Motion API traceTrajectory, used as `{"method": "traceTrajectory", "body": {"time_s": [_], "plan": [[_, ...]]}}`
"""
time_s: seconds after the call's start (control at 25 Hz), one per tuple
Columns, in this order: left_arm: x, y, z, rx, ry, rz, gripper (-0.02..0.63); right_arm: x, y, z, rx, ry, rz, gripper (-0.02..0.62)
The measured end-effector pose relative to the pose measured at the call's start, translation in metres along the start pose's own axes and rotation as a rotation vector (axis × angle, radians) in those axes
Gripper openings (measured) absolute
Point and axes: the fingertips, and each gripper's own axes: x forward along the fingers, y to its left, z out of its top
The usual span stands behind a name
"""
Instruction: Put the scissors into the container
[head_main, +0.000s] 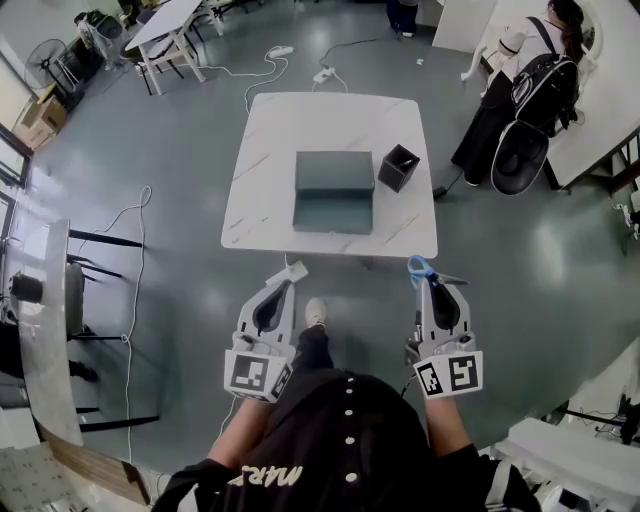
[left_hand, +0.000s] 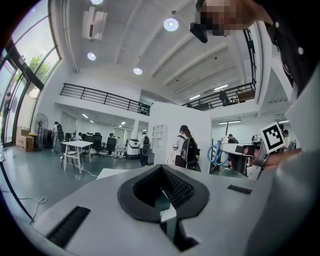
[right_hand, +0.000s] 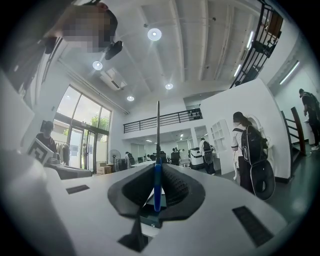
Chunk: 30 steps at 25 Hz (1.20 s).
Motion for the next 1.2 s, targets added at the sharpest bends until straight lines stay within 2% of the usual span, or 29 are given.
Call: {"method": "traceTrajectory", "body": {"time_s": [1.2], "plan": [[0.179,0.132,0.044,0.008,-0.022,-0.076,0.026,0.212,-0.034,0.001,-0.027,-0.011,-0.046,0.052]]}}
